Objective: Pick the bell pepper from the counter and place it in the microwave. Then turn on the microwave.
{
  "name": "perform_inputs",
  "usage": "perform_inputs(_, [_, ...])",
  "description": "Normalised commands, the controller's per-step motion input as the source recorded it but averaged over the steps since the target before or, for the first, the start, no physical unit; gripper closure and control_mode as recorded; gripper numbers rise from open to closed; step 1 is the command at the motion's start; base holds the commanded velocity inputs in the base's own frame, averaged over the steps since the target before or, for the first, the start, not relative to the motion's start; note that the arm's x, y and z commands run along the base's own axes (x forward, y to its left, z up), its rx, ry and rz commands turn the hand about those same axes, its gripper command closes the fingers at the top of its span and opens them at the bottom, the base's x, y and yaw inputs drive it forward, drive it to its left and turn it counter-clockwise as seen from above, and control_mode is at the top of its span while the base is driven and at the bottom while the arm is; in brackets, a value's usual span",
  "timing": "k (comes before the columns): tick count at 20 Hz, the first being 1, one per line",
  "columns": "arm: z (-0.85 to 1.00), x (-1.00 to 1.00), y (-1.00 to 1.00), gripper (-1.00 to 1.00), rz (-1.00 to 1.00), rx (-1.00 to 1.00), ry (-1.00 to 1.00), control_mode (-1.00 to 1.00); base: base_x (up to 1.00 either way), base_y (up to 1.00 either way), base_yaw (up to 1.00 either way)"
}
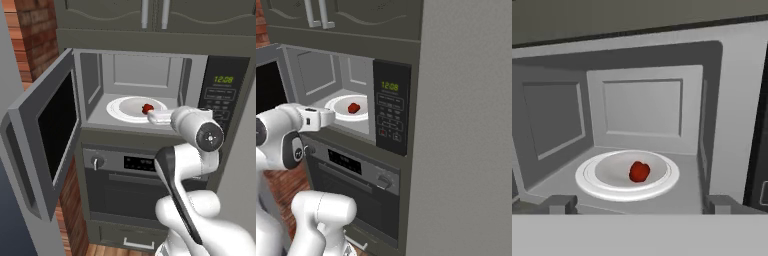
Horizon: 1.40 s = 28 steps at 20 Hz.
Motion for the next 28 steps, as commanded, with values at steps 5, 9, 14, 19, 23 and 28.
perform_inputs(5, [0.21, -0.62, 0.0, -1.0, 0.0, 0.0, -0.1, -1.0, 0.0, 0.0, 0.0])
perform_inputs(9, [0.07, -0.53, 0.04, -1.0, 0.0, 0.0, -0.11, -1.0, 0.0, 0.0, 0.0])
perform_inputs(14, [0.0, -0.44, 0.11, -1.0, 0.0, 0.0, -0.13, -1.0, 0.0, 0.0, 0.0])
perform_inputs(19, [0.0, -0.41, 0.15, -1.0, 0.0, 0.0, -0.14, -1.0, 0.0, 0.0, 0.0])
perform_inputs(23, [0.0, -0.24, 0.09, -1.0, 0.0, 0.0, -0.02, -1.0, 0.0, 0.0, 0.0])
perform_inputs(28, [-0.16, -0.08, 0.1, -1.0, 0.0, 0.0, 0.0, -1.0, 0.0, 0.0, 0.0])
